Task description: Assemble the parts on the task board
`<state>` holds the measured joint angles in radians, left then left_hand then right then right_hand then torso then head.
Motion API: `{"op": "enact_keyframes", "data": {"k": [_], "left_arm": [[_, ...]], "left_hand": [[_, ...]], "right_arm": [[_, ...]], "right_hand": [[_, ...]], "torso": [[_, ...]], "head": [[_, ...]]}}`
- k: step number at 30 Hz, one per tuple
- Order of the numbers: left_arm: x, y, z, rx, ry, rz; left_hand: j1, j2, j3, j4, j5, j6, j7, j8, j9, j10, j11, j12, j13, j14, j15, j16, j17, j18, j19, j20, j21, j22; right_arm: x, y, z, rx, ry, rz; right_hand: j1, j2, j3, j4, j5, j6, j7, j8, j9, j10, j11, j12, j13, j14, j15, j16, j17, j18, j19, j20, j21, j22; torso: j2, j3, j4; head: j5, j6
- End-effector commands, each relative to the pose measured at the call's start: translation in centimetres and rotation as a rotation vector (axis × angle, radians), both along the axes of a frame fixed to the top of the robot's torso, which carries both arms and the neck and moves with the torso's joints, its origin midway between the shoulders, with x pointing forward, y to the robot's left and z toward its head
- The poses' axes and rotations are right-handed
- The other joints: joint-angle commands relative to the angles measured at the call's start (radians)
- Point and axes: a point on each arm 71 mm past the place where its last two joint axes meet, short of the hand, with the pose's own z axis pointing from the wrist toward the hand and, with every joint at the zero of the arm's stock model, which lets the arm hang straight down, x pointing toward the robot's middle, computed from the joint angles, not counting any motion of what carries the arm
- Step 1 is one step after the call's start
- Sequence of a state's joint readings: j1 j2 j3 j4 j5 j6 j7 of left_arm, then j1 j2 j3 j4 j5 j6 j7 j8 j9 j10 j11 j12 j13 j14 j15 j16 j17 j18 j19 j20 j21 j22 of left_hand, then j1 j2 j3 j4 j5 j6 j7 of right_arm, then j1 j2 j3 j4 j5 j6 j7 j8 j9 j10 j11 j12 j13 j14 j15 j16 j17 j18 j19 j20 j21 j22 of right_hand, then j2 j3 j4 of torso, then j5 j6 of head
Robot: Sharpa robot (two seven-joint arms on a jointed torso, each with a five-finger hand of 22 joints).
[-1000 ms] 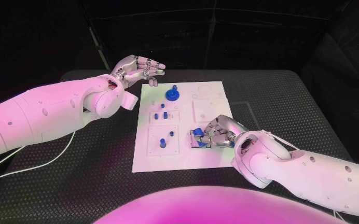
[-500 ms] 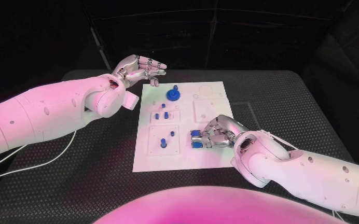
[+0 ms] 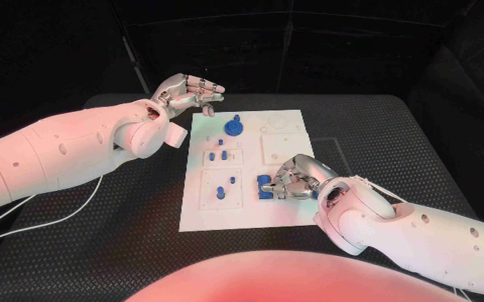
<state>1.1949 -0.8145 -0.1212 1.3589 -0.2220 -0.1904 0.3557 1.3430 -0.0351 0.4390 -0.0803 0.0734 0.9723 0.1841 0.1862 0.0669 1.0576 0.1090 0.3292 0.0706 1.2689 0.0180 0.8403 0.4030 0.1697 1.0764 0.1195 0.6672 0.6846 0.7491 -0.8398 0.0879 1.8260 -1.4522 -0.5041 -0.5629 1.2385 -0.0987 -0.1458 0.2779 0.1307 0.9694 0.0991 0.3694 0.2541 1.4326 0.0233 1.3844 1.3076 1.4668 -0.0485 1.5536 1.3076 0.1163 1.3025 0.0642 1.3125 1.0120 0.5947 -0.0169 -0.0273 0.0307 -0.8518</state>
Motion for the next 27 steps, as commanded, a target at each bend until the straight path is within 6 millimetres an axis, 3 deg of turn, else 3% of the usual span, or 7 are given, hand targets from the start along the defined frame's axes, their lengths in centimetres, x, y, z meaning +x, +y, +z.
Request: {"op": "enact_keyframes", "data": {"k": [1,7,11,15,22,27], "left_arm": [[-0.02,-0.11,0.17,-0.01,-0.003,-0.009],[-0.01,-0.18,0.17,-0.011,-0.003,-0.011],[-0.01,-0.22,0.17,-0.012,-0.003,-0.012],[0.01,-0.17,0.16,-0.011,-0.003,-0.01],[0.03,-0.25,0.14,-0.011,-0.002,-0.013],[0.02,-0.24,0.14,-0.011,-0.002,-0.012]], "left_hand": [[-0.008,0.004,0.001,0.003,-0.001,-0.001,0.004,-0.001,0.0,-0.009,0.0,0.003,-0.001,0.008,0.001,-0.004,-0.002,0.014,0.005,0.001,-0.004,-0.001],[-0.008,0.004,0.001,0.003,-0.001,-0.001,0.004,-0.001,0.0,-0.009,0.0,0.003,-0.001,0.008,0.001,-0.004,-0.002,0.014,0.005,0.001,-0.004,-0.001],[-0.008,0.004,0.001,0.003,-0.001,-0.001,0.004,-0.001,0.0,-0.009,0.0,0.003,-0.001,0.008,0.001,-0.004,-0.002,0.014,0.005,0.001,-0.004,-0.001],[-0.008,0.004,0.001,0.003,-0.001,-0.001,0.004,-0.001,0.0,-0.009,0.0,0.003,-0.001,0.008,0.001,-0.004,-0.002,0.014,0.005,0.001,-0.004,-0.001],[-0.008,0.004,0.001,0.003,-0.001,-0.001,0.004,-0.001,0.0,-0.009,0.0,0.003,-0.001,0.008,0.001,-0.004,-0.002,0.014,0.005,0.001,-0.004,-0.001],[-0.008,0.004,0.001,0.003,-0.001,-0.001,0.004,-0.001,0.0,-0.009,0.0,0.003,-0.001,0.008,0.001,-0.004,-0.002,0.014,0.005,0.001,-0.004,-0.001]], "right_arm": [[-0.07,0.27,0.46,-0.007,-0.044,0.03],[0.05,0.46,0.45,-0.029,-0.062,0.035],[0.14,0.38,0.42,-0.033,-0.068,0.028],[0.17,0.29,0.43,-0.037,-0.072,0.026],[0.17,0.55,0.27,-0.049,-0.063,0.049],[0.24,0.65,0.08,-0.061,-0.056,0.061]], "right_hand": [[0.051,0.008,0.009,-0.018,0.024,0.007,-0.007,0.014,0.006,0.004,-0.008,0.001,0.024,0.09,-0.002,-0.006,0.199,-0.011,-0.002,-0.003,-0.001,0.003],[0.128,0.036,0.018,-0.06,0.048,0.035,-0.021,0.064,0.029,0.013,-0.02,0.01,0.038,0.092,-0.012,-0.003,0.207,-0.012,0.003,-0.012,0.003,0.012],[0.141,0.053,0.016,-0.069,0.077,0.032,-0.026,0.084,0.039,0.015,-0.025,0.011,0.041,0.092,-0.016,-0.003,0.208,-0.013,0.005,-0.016,0.004,0.014],[0.147,0.058,0.012,-0.075,0.1,0.028,-0.028,0.095,0.044,0.016,-0.028,0.011,0.043,0.093,-0.018,-0.002,0.21,-0.013,0.006,-0.019,0.004,0.015],[0.159,0.057,0.005,-0.087,0.102,0.033,-0.034,0.114,0.052,0.018,-0.032,0.012,0.045,0.093,-0.021,-0.002,0.211,-0.013,0.007,-0.021,0.004,0.017],[0.182,0.062,0.001,-0.107,0.07,0.045,-0.045,0.146,0.066,0.024,-0.041,0.019,0.055,0.094,-0.029,-0.001,0.215,-0.013,0.007,-0.027,0.004,0.018]], "torso": [[0.0,0.0,-0.0001],[0.001,-0.0007,0.0015],[0.0,-0.0005,0.0022],[0.0,-0.0005,-0.0012],[0.0,-0.0003,0.0018],[0.001,-0.001,0.0012]], "head": [[-0.001,0.0],[-0.004,-0.001],[-0.002,0.0],[-0.001,-0.001],[-0.003,-0.002],[0.0,-0.003]]}}
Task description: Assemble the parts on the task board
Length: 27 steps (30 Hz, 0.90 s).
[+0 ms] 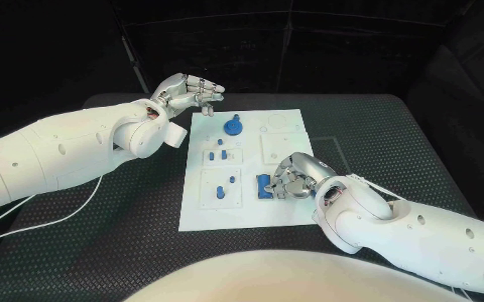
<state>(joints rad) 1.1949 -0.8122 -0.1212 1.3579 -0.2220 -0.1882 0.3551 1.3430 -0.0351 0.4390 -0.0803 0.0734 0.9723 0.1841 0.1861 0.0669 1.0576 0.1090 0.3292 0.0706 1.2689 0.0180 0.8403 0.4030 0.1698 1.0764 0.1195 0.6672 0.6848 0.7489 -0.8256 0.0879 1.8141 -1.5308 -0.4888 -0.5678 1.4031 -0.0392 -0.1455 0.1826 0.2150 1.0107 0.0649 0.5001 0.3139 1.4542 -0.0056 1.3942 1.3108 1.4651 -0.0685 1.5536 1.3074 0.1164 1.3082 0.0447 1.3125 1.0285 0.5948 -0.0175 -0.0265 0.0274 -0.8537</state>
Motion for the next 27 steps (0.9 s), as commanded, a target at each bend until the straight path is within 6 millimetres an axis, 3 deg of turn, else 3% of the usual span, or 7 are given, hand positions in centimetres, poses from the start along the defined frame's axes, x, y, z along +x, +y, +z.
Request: {"op": "enact_keyframes", "data": {"k": [1,27], "left_arm": [[0.01,-0.12,0.15,-0.01,-0.003,-0.009],[0.08,-0.2,0.12,-0.009,-0.002,-0.008]], "left_hand": [[-0.008,0.004,0.001,0.003,-0.001,-0.001,0.004,-0.001,0.0,-0.009,0.0,0.003,-0.001,0.008,0.001,-0.004,-0.002,0.014,0.005,0.001,-0.004,-0.001],[-0.008,0.004,0.001,0.002,0.0,-0.003,0.005,-0.002,-0.001,-0.011,0.001,0.004,-0.001,0.008,0.001,-0.005,-0.002,0.014,0.006,0.001,-0.006,-0.003]], "right_arm": [[0.06,0.21,-0.04,-0.021,-0.002,0.026],[0.97,0.34,-0.39,-0.017,-0.054,-0.024]], "right_hand": [[0.021,0.005,0.0,-0.015,-0.018,0.004,-0.012,0.022,0.009,0.003,-0.014,0.01,0.054,0.095,-0.01,0.0,0.215,-0.013,0.001,-0.009,0.004,0.002],[0.03,0.045,-0.004,-0.022,0.0,0.003,-0.032,0.083,0.035,0.013,-0.031,0.019,0.068,0.098,-0.024,0.003,0.225,-0.016,0.01,-0.022,0.01,0.016]], "torso": [[0.001,0.0002,-0.0006],[-0.001,0.0002,-0.0011]], "head": [[0.004,-0.003],[0.004,-0.005]]}}
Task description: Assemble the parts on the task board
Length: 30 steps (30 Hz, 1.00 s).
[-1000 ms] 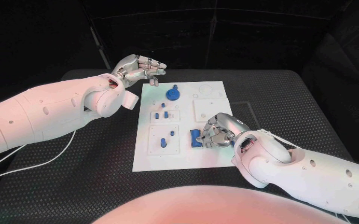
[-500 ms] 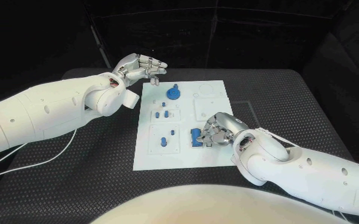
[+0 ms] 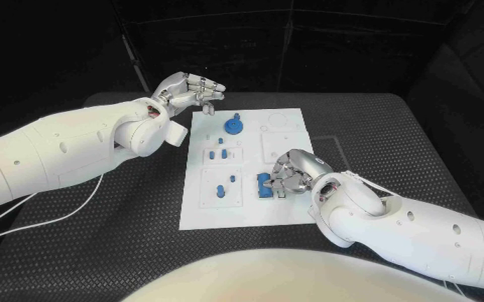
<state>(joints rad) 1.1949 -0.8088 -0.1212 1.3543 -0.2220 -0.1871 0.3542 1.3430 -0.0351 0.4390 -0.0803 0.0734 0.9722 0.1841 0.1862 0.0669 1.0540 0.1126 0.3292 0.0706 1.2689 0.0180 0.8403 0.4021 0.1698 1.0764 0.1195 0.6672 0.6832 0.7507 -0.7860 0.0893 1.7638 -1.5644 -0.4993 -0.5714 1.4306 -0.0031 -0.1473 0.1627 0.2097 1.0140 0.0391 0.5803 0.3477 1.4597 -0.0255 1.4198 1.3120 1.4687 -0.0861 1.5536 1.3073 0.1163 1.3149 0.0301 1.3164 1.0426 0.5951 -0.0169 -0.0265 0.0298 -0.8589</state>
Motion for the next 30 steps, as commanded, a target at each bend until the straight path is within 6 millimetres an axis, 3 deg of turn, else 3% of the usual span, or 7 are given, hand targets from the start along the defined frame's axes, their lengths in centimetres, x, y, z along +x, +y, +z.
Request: {"op": "enact_keyframes", "data": {"k": [1,6,11,15,22,24,30], "left_arm": [[0.0,-0.1,0.2,-0.009,-0.003,-0.008],[0.0,0.0,0.1,-0.009,-0.002,-0.006],[0.0,0.1,0.1,-0.008,-0.001,-0.004],[0.0,0.1,0.1,-0.007,-0.001,-0.004],[-0.2,0.0,0.2,-0.01,0.0,-0.008],[-0.2,0.0,0.2,-0.011,0.0,-0.01],[-0.2,0.0,0.2,-0.01,0.0,-0.009]], "left_hand": [[-0.008,0.004,0.001,0.002,0.0,-0.003,0.005,-0.002,-0.001,-0.007,-0.003,0.004,-0.001,0.008,0.001,-0.005,-0.001,0.014,0.006,0.001,-0.005,-0.001],[-0.008,0.004,0.001,0.002,0.0,-0.003,0.005,-0.002,-0.001,-0.007,-0.003,0.004,-0.001,0.008,0.001,-0.005,-0.001,0.014,0.006,0.001,-0.005,-0.001],[-0.008,0.004,0.001,0.002,0.0,-0.003,0.005,-0.002,-0.001,-0.007,-0.003,0.004,-0.001,0.008,0.001,-0.005,-0.001,0.014,0.006,0.001,-0.005,-0.001],[-0.008,0.004,0.001,0.002,0.0,-0.003,0.005,-0.002,-0.001,-0.007,-0.003,0.004,-0.001,0.008,0.001,-0.005,-0.001,0.014,0.006,0.001,-0.005,-0.001],[-0.007,0.005,0.002,0.002,0.0,-0.003,0.005,-0.002,-0.001,-0.008,-0.003,0.004,-0.001,0.008,0.001,-0.006,-0.001,0.014,0.006,0.001,-0.006,-0.002],[-0.007,0.005,0.002,0.002,0.0,-0.003,0.005,-0.002,-0.001,-0.008,-0.003,0.004,-0.001,0.008,0.001,-0.006,-0.001,0.014,0.006,0.001,-0.006,-0.002],[-0.01,0.004,0.001,0.004,-0.001,-0.004,0.006,-0.002,-0.001,-0.009,-0.002,0.004,-0.001,0.008,0.002,-0.006,-0.001,0.014,0.006,0.002,-0.007,-0.002]], "right_arm": [[0.1,-0.2,0.1,-0.001,-0.024,-0.016],[-0.2,-0.7,0.5,0.024,-0.04,-0.017],[-0.6,-1.9,1.1,0.087,-0.037,-0.029],[-0.9,-3.7,1.3,0.096,-0.015,-0.063],[-0.7,-7.8,0.9,-0.018,-0.016,-0.099],[-0.7,-8.6,0.8,-0.058,-0.012,-0.1],[-0.7,-10.2,0.4,-0.158,0.008,-0.091]], "right_hand": [[0.002,0.009,-0.002,-0.002,0.005,0.0,-0.007,0.004,0.002,0.008,-0.011,-0.007,0.066,0.094,-0.007,0.003,0.225,-0.016,0.003,-0.008,0.006,0.002],[-0.01,0.006,-0.013,0.005,0.025,-0.019,-0.002,0.005,0.002,0.002,-0.009,-0.015,0.058,0.093,-0.007,0.001,0.219,-0.015,-0.001,-0.009,0.002,-0.006],[-0.03,0.009,-0.027,0.025,0.064,-0.086,0.027,-0.036,-0.02,-0.014,0.013,-0.037,0.035,0.09,0.009,-0.004,0.208,-0.013,-0.012,0.0,-0.008,-0.024],[-0.036,0.013,-0.032,0.033,0.07,-0.092,0.033,-0.043,-0.025,-0.019,0.02,-0.044,0.029,0.089,0.016,-0.006,0.204,-0.012,-0.016,0.006,-0.012,-0.03],[-0.039,0.013,-0.044,0.042,0.074,-0.101,0.044,-0.074,-0.045,-0.036,0.03,-0.069,0.003,0.087,0.025,-0.011,0.193,-0.01,-0.022,0.017,-0.019,-0.039],[-0.043,0.011,-0.051,0.048,0.073,-0.102,0.049,-0.088,-0.053,-0.039,0.034,-0.075,-0.001,0.086,0.028,-0.012,0.189,-0.009,-0.024,0.021,-0.021,-0.043],[-0.058,0.011,-0.066,0.067,0.071,-0.097,0.054,-0.111,-0.067,-0.043,0.039,-0.086,-0.011,0.082,0.033,-0.019,0.174,-0.006,-0.031,0.026,-0.029,-0.055]], "torso": [[-0.001,-0.0005,-0.0013],[-0.001,0.0003,-0.0018],[-0.002,-0.0005,-0.0026],[-0.001,-0.0005,-0.0011],[-0.001,-0.0024,-0.0027],[0.0,-0.0003,-0.0014],[-0.001,-0.0003,-0.0018]], "head": [[0.002,0.0],[0.003,0.001],[0.001,0.001],[-0.003,0.002],[-0.023,0.005],[-0.025,0.004],[-0.034,0.004]]}}
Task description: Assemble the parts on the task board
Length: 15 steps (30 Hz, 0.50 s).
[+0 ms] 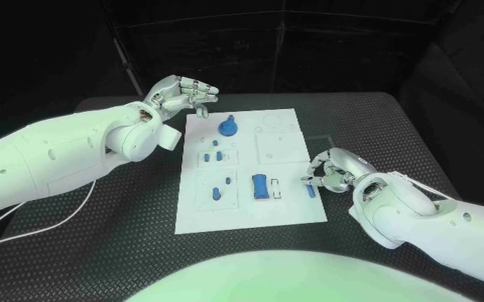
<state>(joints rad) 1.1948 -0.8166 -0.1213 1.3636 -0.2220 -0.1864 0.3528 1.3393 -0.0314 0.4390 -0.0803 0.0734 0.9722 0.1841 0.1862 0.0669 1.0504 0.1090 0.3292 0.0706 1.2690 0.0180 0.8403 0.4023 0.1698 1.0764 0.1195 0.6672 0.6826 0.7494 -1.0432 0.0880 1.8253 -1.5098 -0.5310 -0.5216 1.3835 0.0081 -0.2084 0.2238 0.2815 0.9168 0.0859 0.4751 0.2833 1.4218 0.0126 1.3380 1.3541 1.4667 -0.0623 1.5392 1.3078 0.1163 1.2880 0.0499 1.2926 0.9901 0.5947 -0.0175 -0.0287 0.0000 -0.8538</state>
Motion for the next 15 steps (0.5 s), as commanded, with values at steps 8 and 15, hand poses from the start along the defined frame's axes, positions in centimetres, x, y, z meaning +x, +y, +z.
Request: {"op": "enact_keyframes", "data": {"k": [8,15], "left_arm": [[0.02,-0.06,0.13,-0.009,-0.002,-0.008],[0.04,0.01,0.11,-0.009,-0.002,-0.006]], "left_hand": [[-0.008,0.001,0.0,0.005,-0.001,-0.004,0.006,-0.002,-0.001,-0.005,0.002,0.005,-0.001,0.008,0.002,-0.006,-0.001,0.014,0.006,0.002,-0.007,-0.002],[-0.008,0.001,0.0,0.005,-0.001,-0.004,0.006,-0.002,-0.001,-0.005,0.002,0.005,-0.001,0.008,0.002,-0.006,-0.001,0.014,0.006,0.002,-0.007,-0.002]], "right_arm": [[-0.05,-0.39,-0.39,-0.119,0.026,0.058],[-0.14,-0.31,-0.71,-0.15,0.061,0.083]], "right_hand": [[-0.023,-0.007,-0.021,0.024,0.004,0.015,0.006,-0.017,-0.01,-0.012,0.001,-0.018,-0.066,0.081,0.01,-0.011,0.16,-0.003,-0.012,0.009,-0.016,-0.02],[-0.032,-0.015,-0.033,0.038,0.004,0.027,0.003,-0.02,-0.012,-0.01,-0.001,-0.017,-0.064,0.082,0.009,-0.012,0.161,-0.003,-0.011,0.008,-0.017,-0.019]], "torso": [[0.001,0.0005,0.002],[0.001,0.0007,0.0021]], "head": [[-0.009,-0.002],[-0.01,-0.004]]}}
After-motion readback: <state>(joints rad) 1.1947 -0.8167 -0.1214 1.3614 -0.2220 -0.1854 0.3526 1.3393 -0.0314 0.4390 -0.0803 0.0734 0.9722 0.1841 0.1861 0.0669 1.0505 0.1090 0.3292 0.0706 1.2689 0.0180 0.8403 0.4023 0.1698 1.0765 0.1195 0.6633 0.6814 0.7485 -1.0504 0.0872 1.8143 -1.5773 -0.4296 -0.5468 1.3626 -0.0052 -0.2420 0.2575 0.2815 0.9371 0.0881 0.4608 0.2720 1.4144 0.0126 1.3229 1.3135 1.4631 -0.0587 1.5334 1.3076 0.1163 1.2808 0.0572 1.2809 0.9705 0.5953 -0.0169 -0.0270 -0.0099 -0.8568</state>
